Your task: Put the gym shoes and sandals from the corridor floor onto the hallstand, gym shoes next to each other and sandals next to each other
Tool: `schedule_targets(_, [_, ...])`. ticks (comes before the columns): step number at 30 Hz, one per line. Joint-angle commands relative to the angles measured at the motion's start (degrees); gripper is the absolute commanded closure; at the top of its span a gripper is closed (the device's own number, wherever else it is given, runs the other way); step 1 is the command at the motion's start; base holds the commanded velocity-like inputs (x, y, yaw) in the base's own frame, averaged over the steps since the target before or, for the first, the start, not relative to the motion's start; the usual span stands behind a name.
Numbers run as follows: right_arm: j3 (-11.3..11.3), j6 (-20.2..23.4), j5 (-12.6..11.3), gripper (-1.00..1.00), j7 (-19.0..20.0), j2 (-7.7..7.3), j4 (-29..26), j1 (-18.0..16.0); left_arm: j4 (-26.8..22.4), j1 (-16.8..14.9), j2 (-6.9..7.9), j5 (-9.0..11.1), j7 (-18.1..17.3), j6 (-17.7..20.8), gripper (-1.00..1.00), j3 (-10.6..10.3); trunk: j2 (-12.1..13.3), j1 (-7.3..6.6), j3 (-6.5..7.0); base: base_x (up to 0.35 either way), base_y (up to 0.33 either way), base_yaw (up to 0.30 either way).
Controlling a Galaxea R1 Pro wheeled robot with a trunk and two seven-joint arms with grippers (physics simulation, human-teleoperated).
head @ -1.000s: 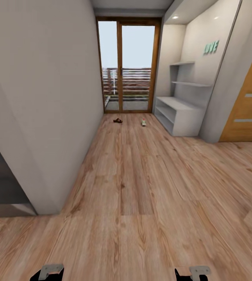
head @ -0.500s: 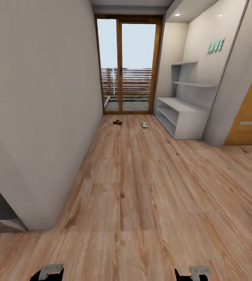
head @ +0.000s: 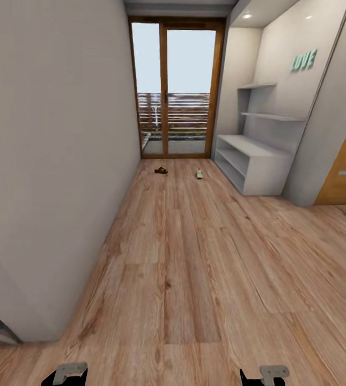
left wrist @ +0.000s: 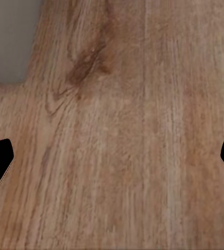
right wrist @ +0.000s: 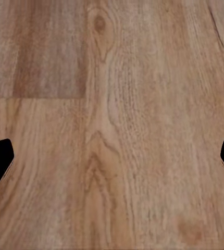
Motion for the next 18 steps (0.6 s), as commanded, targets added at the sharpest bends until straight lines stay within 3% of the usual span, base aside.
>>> schedule_targets(1, [0.02, -0.18, 0.01, -1.00, 0.02, -0.01, 0.04, -0.03, 0.05, -0.03, -0.01, 0.17, -0.08, -0.18, -1.00, 0.16, -0.02, 0.02, -0.05, 0.339, 0.000, 0.000])
schedule_targets(18, [0.02, -0.18, 0.01, -1.00, 0.03, -0.02, 0.03, -0.04, 0.05, -0.03, -0.01, 0.17, -0.06, -0.18, -1.00, 0.16, -0.02, 0.02, -0.05, 0.339, 0.000, 0.000])
